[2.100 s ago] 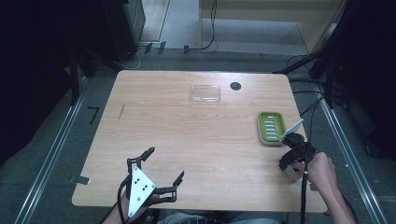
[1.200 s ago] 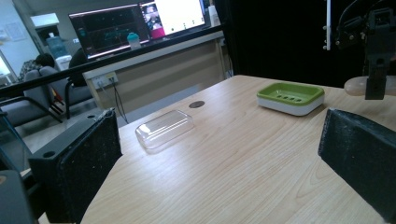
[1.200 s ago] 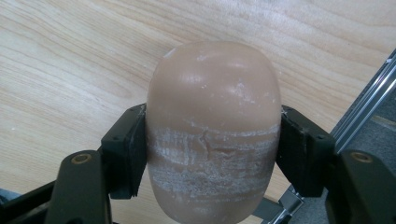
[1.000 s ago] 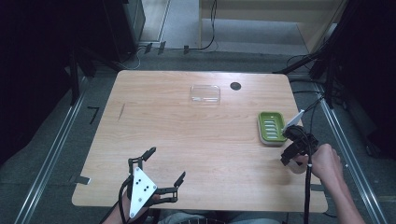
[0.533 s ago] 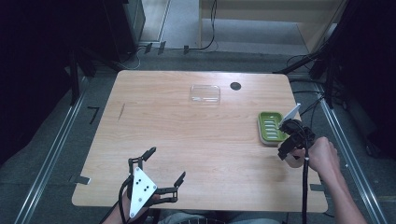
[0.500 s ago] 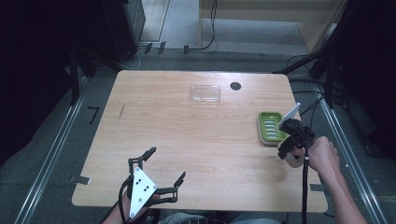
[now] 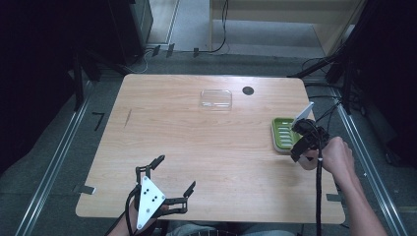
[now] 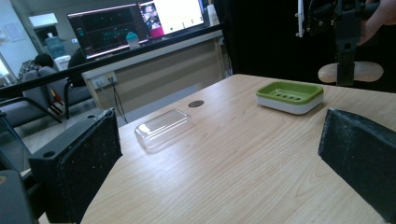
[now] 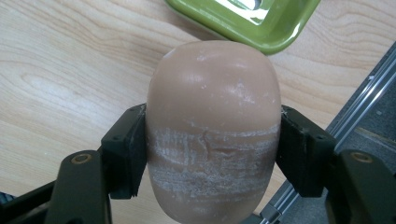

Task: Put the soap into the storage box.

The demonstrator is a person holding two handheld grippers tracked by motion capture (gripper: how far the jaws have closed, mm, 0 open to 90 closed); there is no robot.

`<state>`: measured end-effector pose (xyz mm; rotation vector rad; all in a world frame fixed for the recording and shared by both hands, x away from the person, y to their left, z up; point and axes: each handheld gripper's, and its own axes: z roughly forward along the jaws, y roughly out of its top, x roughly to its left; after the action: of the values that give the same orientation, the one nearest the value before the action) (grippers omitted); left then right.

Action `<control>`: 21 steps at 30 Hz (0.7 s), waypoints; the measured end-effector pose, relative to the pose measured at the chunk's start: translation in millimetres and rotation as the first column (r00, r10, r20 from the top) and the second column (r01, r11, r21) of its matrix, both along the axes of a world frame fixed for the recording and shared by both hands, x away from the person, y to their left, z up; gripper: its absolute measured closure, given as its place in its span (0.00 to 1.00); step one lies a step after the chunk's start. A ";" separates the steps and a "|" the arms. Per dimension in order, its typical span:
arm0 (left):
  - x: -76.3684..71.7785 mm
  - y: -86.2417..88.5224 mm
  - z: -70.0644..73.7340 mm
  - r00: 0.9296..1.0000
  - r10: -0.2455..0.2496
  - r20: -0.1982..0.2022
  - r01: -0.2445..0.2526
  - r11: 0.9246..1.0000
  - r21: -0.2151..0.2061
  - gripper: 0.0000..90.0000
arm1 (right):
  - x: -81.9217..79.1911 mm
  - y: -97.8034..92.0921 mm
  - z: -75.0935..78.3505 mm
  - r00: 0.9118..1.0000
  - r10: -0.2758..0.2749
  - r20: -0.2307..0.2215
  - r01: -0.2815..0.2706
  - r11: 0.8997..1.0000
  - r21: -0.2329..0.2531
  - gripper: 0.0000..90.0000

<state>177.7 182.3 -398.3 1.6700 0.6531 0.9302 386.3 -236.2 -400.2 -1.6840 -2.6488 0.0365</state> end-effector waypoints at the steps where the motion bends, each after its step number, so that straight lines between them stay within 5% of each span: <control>1: 0.0 0.1 0.0 1.000 0.000 0.000 0.000 1.000 0.001 0.00 | 1.1 0.1 -0.2 1.000 0.001 0.003 -0.001 1.000 0.004 0.38; 21: 0.0 0.3 0.0 1.000 0.000 -0.001 0.000 1.000 0.005 0.00 | 23.4 9.5 1.9 1.000 -0.001 -0.006 0.001 1.000 -0.001 0.38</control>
<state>177.7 182.6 -398.4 1.6742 0.6520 0.9321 409.7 -226.7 -398.3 -1.6828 -2.6437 0.0423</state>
